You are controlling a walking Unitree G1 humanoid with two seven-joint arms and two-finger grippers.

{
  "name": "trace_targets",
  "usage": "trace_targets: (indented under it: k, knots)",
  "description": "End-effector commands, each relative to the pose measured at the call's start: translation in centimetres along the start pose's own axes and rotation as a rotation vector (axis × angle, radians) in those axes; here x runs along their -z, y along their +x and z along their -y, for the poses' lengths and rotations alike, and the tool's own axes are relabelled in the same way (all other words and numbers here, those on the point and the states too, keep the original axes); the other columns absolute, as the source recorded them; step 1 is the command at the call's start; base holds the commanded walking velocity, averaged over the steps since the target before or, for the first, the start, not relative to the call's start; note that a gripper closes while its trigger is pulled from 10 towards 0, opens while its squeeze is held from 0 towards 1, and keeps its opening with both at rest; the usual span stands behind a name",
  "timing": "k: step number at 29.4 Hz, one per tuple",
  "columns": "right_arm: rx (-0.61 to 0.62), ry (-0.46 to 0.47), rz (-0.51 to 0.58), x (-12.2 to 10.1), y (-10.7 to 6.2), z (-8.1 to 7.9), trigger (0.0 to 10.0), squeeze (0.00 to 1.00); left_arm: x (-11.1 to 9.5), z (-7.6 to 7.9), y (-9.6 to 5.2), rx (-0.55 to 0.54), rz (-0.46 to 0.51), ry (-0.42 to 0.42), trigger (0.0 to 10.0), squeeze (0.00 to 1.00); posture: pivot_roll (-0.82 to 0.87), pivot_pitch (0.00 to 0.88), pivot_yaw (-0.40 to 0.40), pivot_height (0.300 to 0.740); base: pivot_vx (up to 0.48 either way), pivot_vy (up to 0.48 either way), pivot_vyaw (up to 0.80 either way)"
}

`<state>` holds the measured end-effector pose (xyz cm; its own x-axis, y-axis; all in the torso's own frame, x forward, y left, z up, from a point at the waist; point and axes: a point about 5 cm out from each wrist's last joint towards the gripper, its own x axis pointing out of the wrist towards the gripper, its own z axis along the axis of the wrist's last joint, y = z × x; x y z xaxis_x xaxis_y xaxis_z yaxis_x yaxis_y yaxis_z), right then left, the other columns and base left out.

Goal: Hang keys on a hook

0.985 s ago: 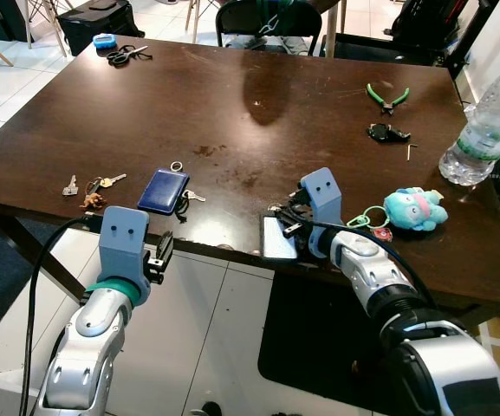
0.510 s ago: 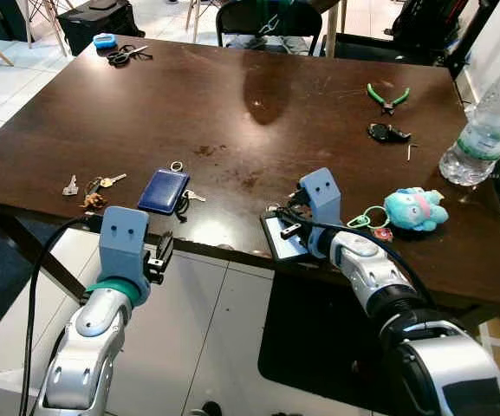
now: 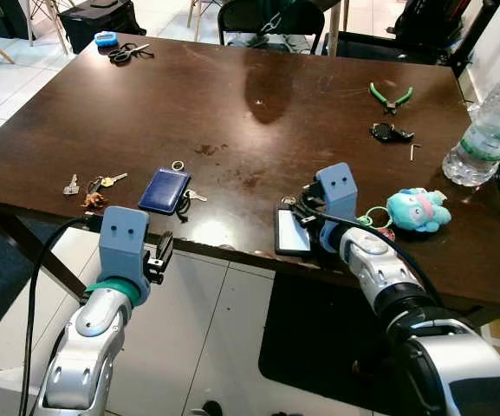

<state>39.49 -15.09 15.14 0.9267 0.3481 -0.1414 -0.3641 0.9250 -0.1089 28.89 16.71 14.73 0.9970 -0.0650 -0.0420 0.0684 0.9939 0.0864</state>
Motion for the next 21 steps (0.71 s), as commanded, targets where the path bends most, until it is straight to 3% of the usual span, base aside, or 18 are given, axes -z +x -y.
trace_targets:
  k: [1, 2, 3, 4, 5, 14, 21]
  knots:
    - [0.019, 0.02, 0.006, -0.07, 0.26, -0.38, 10.0, 1.0, 0.62, -0.04, -0.24, 0.0, -0.027, -0.002, 10.0, 0.0, 0.02, 0.139, 0.106, 0.74, 0.0, 0.0, 0.0]
    - [0.019, 0.02, 0.006, -0.07, 0.26, -0.38, 10.0, 1.0, 0.62, -0.04, -0.24, 0.0, -0.027, -0.002, 10.0, 0.0, 0.02, 0.139, 0.106, 0.74, 0.0, 0.0, 0.0]
    - [0.039, 0.024, 0.022, -0.37, 0.34, -0.34, 10.0, 0.77, 0.63, -0.02, -0.27, -0.001, -0.027, -0.002, 10.0, 0.0, 0.02, 0.14, 0.105, 0.74, 0.0, 0.0, 0.0]
    - [0.039, 0.024, 0.022, -0.37, 0.34, -0.34, 10.0, 0.77, 0.63, -0.02, -0.27, -0.001, -0.027, -0.002, 10.0, 0.0, 0.02, 0.14, 0.105, 0.74, 0.0, 0.0, 0.0]
    - [0.06, 0.031, 0.031, -0.5, 0.37, -0.27, 10.0, 0.0, 0.64, 0.0, -0.3, -0.001, -0.027, -0.002, 10.0, 0.0, 0.02, 0.14, 0.104, 0.74, 0.0, 0.0, 0.0]
    - [0.161, 0.075, 0.04, -0.38, 0.26, 0.32, 10.0, 0.0, 0.58, 0.09, -0.34, 0.001, -0.028, -0.005, 10.0, 0.0, 0.02, 0.147, 0.106, 0.74, 0.0, 0.0, 0.0]
    - [0.168, 0.079, 0.005, -0.44, 0.73, -0.37, 10.0, 0.0, 0.51, 0.09, -0.32, 0.003, -0.028, -0.006, 10.0, 0.0, 0.02, 0.157, 0.104, 0.74, 0.0, 0.0, 0.0]
